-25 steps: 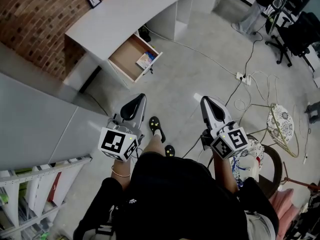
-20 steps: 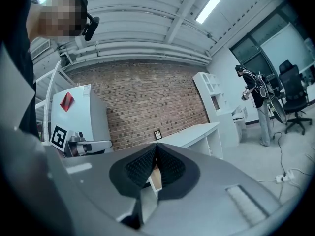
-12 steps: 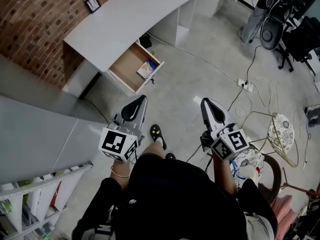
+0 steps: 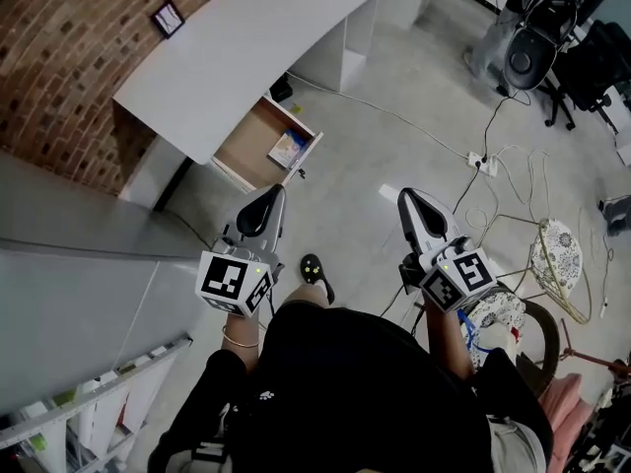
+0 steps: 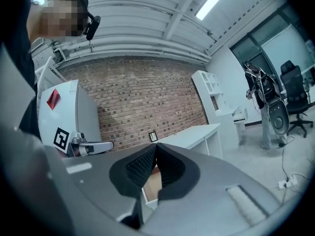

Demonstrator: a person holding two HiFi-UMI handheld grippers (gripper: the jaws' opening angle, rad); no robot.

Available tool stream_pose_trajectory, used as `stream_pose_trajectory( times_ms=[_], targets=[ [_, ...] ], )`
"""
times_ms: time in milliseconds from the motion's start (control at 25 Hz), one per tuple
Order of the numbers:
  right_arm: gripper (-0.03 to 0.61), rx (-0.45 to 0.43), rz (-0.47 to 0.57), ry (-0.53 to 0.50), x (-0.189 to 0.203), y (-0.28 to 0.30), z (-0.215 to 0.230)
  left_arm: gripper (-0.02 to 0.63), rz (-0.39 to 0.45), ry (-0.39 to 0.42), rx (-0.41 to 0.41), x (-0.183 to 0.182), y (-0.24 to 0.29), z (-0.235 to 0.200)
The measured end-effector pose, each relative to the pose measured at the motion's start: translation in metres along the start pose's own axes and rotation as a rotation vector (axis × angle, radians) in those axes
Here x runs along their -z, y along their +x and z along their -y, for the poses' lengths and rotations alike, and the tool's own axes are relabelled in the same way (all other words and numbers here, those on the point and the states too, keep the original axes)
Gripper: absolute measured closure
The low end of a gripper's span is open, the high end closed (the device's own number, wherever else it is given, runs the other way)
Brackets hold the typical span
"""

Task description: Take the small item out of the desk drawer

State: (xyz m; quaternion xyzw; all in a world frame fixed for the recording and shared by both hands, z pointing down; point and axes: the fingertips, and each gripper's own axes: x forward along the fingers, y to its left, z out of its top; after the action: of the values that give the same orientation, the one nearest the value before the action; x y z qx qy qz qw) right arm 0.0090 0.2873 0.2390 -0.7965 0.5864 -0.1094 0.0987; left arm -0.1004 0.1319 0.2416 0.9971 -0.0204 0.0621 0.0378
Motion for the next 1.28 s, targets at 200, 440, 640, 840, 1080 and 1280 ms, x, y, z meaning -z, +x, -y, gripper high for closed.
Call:
stream_pose_trajectory(
  times_ms=[200,440,640,840,1080,1280],
  targets=[
    [0.571,0.031,-0.003,-0.022,-0.014,0.024,0.006,0.614,0.013,-0.007,0.013,-0.006,0.018,-0.027],
    [0.571,0.021,-0.019,-0.038,-0.016,0.065,0.0,0.614,0.02,-0.019,0.0,-0.006,0.028,-0.069],
    [0.571,0.005,-0.023,-0.035,-0.015,0.098,-0.003,0.614,0.017,-0.026,-0.022,-0.002,0.032,-0.1],
    [0.571,-0.014,-0.029,-0.028,-0.009,0.122,-0.009,0.614,0.007,-0.029,-0.036,0.004,0.028,-0.12],
    [0.571,-0.058,-0.051,-0.027,-0.006,0.145,-0.019,0.614,0.011,-0.018,-0.067,0.002,0.02,-0.135],
    [0.571,-0.082,-0.061,-0.032,-0.005,0.158,-0.021,0.614,0.004,-0.033,-0.093,0.009,0.015,-0.143]
  ],
)
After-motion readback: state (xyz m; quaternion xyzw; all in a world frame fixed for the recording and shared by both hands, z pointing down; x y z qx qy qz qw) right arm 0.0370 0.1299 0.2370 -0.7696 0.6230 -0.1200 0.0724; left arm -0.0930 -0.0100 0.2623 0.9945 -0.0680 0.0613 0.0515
